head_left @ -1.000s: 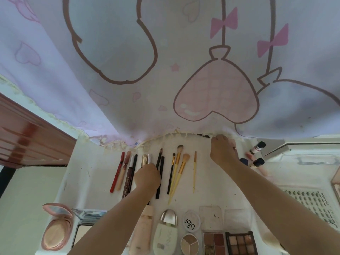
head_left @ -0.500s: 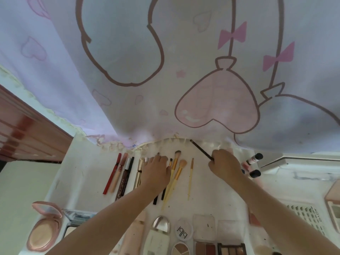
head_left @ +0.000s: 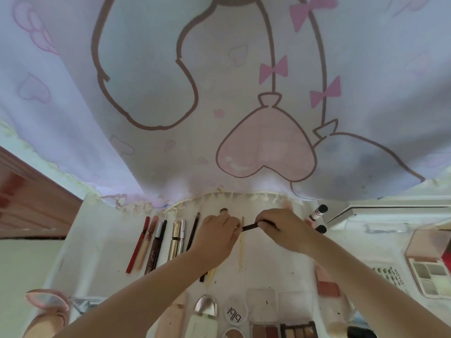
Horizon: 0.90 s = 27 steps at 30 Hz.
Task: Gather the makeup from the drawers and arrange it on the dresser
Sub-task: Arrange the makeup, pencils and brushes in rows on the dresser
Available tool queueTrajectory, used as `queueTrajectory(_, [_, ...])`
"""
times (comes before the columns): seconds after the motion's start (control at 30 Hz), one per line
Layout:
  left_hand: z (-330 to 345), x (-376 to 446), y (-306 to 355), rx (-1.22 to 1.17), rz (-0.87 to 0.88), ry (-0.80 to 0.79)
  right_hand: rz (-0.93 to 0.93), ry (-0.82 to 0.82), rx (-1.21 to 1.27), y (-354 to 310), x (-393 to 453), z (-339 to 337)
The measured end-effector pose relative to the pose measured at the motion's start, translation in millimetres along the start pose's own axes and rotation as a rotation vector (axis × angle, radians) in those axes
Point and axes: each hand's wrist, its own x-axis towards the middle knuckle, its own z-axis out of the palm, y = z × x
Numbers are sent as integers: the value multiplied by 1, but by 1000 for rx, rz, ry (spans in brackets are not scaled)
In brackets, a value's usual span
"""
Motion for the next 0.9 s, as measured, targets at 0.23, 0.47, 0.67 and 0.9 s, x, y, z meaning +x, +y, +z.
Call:
queueTrajectory(0.23, [-7,-30,-7,36,-126,-163,-58,-123,97,-19,-8,-8])
queueTrajectory(0.47, [-18,-28,-22,79,-47,-238,-108,-67,99,-21,-14,1])
queueTrajectory(0.67, [-44,-53,-58,104,-317,-262,84,260,212,10,-34,-48])
queueTrajectory(0.9, [-39,-46,-31,67,-182,-267,-85,137,191,-18,-18,-15])
